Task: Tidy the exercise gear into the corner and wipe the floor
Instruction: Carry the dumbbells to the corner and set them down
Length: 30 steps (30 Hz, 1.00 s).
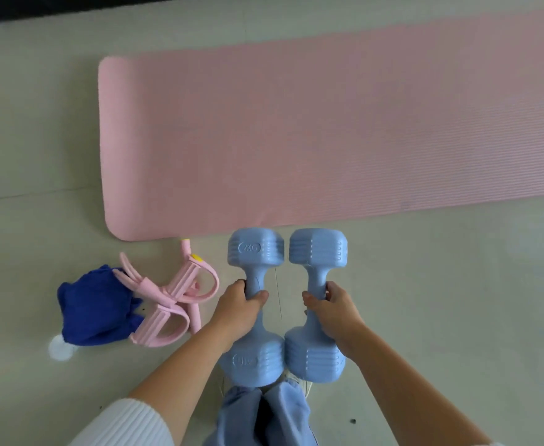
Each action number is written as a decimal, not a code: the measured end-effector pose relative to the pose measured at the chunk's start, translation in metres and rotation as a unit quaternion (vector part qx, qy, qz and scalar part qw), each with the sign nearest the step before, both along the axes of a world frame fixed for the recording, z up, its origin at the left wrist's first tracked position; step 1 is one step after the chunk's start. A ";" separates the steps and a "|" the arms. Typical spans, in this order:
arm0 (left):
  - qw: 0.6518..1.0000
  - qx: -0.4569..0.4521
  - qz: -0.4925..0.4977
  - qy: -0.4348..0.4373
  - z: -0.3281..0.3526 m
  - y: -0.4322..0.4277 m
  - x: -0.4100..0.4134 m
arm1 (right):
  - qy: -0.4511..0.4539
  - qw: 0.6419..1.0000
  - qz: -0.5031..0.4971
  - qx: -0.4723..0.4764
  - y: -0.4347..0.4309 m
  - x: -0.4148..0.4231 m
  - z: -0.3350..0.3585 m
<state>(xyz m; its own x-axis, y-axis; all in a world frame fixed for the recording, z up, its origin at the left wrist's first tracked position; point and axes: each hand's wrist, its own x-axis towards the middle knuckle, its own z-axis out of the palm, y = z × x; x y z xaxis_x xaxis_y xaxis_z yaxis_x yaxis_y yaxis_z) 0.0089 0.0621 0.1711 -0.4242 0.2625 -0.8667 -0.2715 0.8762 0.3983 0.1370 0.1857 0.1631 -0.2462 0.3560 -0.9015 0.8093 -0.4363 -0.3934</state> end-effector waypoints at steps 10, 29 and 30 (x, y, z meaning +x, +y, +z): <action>0.995 0.091 -0.037 -0.011 0.309 0.086 0.060 | 0.021 0.993 -0.102 0.064 0.069 0.092 0.319; 0.960 0.190 -0.199 -0.060 0.480 0.456 0.365 | 0.115 0.934 -0.306 0.144 0.357 0.434 0.492; 0.957 0.194 -0.208 -0.062 0.485 0.480 0.384 | 0.115 0.931 -0.312 0.150 0.379 0.453 0.496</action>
